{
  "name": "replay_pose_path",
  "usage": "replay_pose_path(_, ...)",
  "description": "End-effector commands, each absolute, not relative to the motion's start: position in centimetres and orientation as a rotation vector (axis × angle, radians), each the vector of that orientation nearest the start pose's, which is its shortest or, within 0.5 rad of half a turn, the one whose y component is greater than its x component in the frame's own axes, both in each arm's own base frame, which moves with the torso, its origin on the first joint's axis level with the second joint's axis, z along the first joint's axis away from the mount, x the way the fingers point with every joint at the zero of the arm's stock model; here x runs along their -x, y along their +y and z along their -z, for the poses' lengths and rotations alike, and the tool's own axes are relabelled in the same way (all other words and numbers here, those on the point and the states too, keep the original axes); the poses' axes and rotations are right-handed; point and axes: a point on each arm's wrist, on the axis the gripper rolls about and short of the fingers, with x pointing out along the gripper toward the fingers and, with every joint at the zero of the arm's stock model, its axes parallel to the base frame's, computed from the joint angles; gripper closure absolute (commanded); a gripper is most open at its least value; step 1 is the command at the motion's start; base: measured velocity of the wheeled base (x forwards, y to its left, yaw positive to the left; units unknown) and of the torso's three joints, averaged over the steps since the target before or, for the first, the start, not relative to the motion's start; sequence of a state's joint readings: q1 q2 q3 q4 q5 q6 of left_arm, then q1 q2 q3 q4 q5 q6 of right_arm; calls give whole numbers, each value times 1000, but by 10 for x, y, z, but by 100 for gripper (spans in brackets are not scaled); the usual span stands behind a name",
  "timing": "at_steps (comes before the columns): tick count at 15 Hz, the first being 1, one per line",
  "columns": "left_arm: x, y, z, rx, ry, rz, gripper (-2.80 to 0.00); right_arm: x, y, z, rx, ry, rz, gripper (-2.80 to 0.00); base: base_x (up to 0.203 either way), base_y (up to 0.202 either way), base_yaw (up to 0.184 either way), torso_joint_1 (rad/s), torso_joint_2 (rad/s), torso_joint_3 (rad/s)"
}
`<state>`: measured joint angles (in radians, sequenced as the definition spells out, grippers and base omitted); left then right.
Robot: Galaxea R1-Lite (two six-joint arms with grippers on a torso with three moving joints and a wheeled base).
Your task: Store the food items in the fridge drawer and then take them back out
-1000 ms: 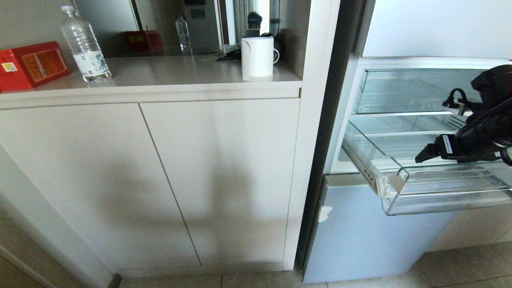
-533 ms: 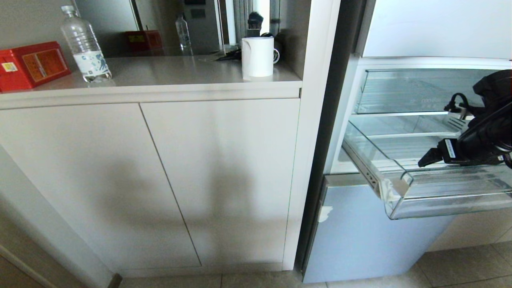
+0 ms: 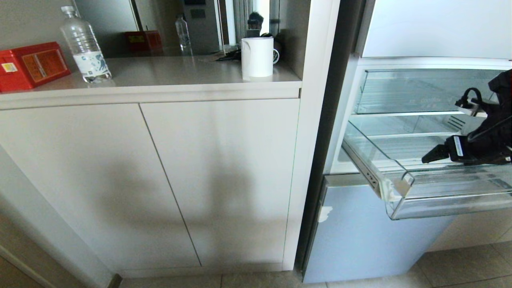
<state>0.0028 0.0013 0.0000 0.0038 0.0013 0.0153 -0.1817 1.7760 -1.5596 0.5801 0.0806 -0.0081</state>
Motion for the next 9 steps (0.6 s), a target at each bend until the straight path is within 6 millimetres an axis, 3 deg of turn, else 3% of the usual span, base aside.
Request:
replay_pose_path(1, 23, 0, -75, -15, 5, -5, 0, -305, -51, -270, -102, 716, 59, -280, 0, 0, 0, 0, 0, 0)
replay_pose_path(3, 23, 0, -75, -15, 6, -5, 0, -284, -46, -289, -104, 650, 40, -280, 0, 0, 0, 0, 0, 0)
replay_pose_path(6, 23, 0, -75, -15, 6, -5, 0, -236, -37, -316, -105, 546, 17, -280, 0, 0, 0, 0, 0, 0)
replay_pose_path(7, 23, 0, -75, -15, 5, -5, 0, -215, -33, -323, -102, 514, 8, 0, 0, 0, 0, 0, 0, 0)
replay_pose_path(9, 23, 0, -75, -15, 7, -5, 0, -167, -25, -326, -96, 460, 0, 0, 0, 0, 0, 0, 0, 0)
